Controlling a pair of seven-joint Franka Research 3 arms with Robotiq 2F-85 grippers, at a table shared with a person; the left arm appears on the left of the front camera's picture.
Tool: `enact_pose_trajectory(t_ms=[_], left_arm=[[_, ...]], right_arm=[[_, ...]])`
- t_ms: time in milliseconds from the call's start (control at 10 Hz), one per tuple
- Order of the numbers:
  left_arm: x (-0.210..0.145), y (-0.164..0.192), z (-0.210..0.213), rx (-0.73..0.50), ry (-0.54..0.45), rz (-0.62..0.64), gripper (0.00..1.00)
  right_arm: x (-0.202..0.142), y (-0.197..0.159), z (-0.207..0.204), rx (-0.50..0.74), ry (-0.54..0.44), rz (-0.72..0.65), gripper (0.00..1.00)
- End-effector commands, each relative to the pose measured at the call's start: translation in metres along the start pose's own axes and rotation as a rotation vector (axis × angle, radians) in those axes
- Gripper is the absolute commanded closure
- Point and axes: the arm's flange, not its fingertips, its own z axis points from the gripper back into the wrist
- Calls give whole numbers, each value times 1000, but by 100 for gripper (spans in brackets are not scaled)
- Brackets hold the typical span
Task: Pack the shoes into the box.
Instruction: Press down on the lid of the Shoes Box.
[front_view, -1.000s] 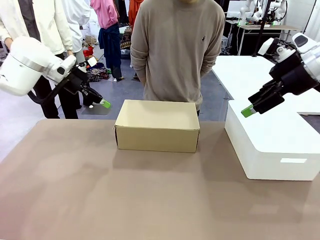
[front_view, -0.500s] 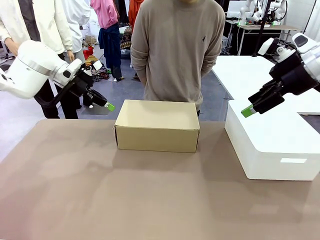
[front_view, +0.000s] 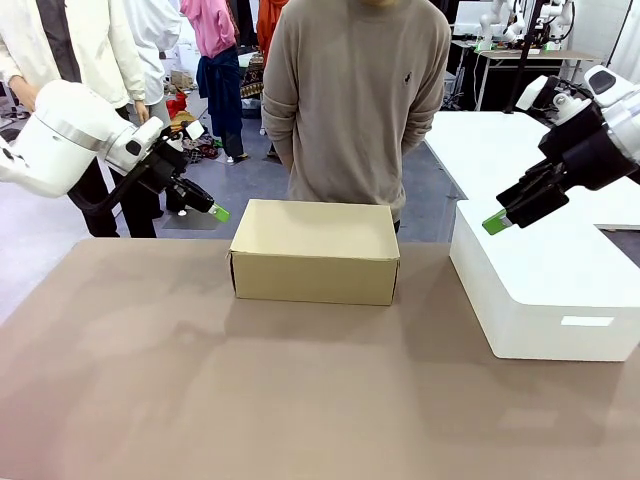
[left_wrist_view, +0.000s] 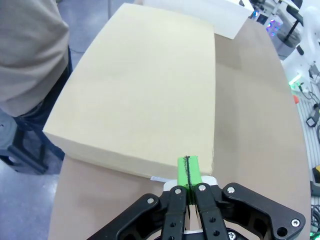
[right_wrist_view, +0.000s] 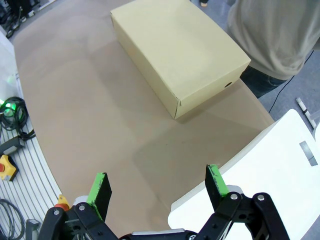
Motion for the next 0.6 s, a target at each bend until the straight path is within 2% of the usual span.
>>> enact_pose_trajectory(t_ms=[0, 200, 300, 500], left_arm=[[0, 0, 1, 8, -24, -12, 100], [0, 0, 1, 8, -24, -12, 100], [0, 0, 0, 0, 0, 0, 91], [19, -43, 19, 52, 132, -52, 54]], right_arm=[[0, -1, -1, 9, -15, 2, 0], [0, -1, -1, 9, -15, 2, 0], [0, -1, -1, 9, -15, 2, 0], [0, -1, -1, 9, -15, 2, 0]])
